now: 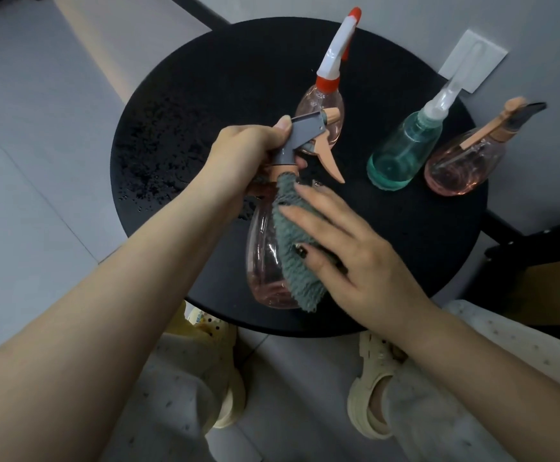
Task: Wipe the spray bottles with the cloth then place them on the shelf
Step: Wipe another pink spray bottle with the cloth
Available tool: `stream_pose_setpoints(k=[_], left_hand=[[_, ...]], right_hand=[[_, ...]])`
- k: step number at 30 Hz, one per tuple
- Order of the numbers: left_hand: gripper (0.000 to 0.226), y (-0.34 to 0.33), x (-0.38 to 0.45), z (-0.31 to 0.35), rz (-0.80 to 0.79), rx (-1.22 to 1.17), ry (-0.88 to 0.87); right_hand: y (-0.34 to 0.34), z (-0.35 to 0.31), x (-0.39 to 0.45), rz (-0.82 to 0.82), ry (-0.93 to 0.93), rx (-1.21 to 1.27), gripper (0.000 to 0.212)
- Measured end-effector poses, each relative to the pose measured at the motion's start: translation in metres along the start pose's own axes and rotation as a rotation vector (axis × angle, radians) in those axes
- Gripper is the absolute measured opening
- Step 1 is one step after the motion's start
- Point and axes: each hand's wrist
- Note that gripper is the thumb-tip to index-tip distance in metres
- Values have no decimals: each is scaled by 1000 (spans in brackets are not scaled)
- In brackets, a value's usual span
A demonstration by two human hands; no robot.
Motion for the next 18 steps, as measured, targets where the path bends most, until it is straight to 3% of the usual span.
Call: stream_pose_setpoints(k=[4,10,13,15,18], left_hand=[[27,1,2,-1,-14,-12,9],[26,7,7,-1,23,-29,30],[28,8,6,0,18,-40,19],[29,7,7,0,17,-40,19],[27,6,8,2,25,-32,37]], right_hand=[[-5,0,1,39,-50,107,46],[-12,-2,-8,-150,442,-286,33],[-14,2,-12,-247,602,-361,31],[-11,3,-12,-243,588,-362,33],[-4,3,-8,-166,417,-262,38]])
Point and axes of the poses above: each hand's wrist, its own x-axis towards the middle knuckle, its own y-axis out of the back of the hand, z = x × y, and after that the axes turned 7 degrees about y, right-handed
